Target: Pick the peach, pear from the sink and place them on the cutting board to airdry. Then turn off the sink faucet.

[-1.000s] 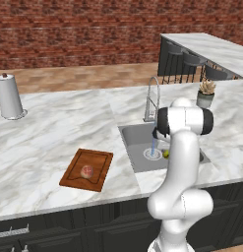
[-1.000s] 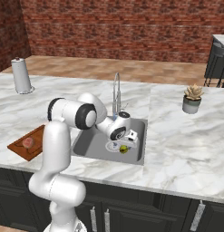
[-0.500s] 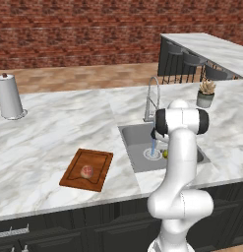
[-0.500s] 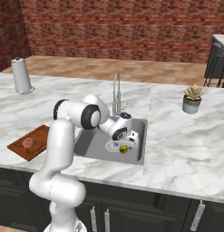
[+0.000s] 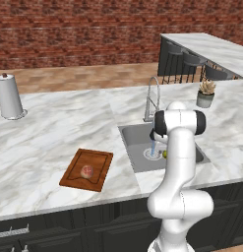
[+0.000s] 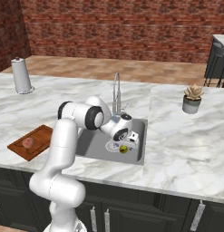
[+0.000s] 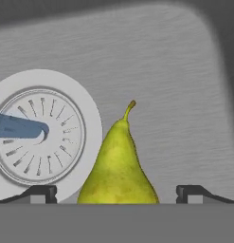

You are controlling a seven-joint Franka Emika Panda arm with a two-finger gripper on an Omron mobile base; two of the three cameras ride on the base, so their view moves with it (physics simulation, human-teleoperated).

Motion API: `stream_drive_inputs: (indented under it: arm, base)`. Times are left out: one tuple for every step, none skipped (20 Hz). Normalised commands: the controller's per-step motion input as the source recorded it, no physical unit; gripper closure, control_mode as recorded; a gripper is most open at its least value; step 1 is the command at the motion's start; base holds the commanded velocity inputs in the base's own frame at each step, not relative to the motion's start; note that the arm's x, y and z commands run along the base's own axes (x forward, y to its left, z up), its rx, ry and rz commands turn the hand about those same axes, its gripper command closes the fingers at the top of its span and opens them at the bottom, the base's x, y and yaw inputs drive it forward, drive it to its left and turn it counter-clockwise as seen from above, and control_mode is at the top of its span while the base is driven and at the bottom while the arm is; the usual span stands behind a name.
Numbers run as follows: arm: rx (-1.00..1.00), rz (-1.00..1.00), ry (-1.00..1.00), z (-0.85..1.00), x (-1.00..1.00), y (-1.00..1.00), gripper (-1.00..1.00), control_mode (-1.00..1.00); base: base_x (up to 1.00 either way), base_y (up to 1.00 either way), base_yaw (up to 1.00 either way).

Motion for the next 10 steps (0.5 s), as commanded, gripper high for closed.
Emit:
stream_drive_inputs:
  arm:
    - [0.00,0.00,0.00,-0.13,0.07,-0.02,-1.00,-1.00]
    - [0.00,0.00,0.00,-0.13,0.05,-0.02,-1.00,-1.00]
    - [0.00,0.00,0.00,-0.13,0.04,-0.03,-1.00,-1.00]
    - [0.00,0.00,0.00,-0.12,0.02,-0.02,-1.00,-1.00]
    - [0.00,0.00,0.00,-0.12,0.01,0.00,-1.00,-1.00]
    - [0.00,0.00,0.00,-0.11,0.00,0.00,-1.00,-1.00]
    - [0.00,0.00,0.00,-0.11,0.00,0.00,1.00,-1.00]
    - [0.00,0.00,0.00,-0.11,0.00,0.00,1.00,-1.00]
    - [0.00,0.00,0.01,-0.10,0.00,0.00,1.00,-1.00]
    - [0.00,0.00,0.00,-0.09,0.00,0.00,1.00,-1.00]
  base:
    - [0.00,0.00,0.00]
    - [0.00,0.00,0.00]
    - [0.00,0.00,0.00]
    - [0.00,0.00,0.00]
    - [0.00,0.00,0.00]
    - [0.00,0.00,0.00]
    - [0.00,0.00,0.00]
    - [0.00,0.00,0.00]
    - [0.00,0.00,0.00]
    - [0.00,0.00,0.00]
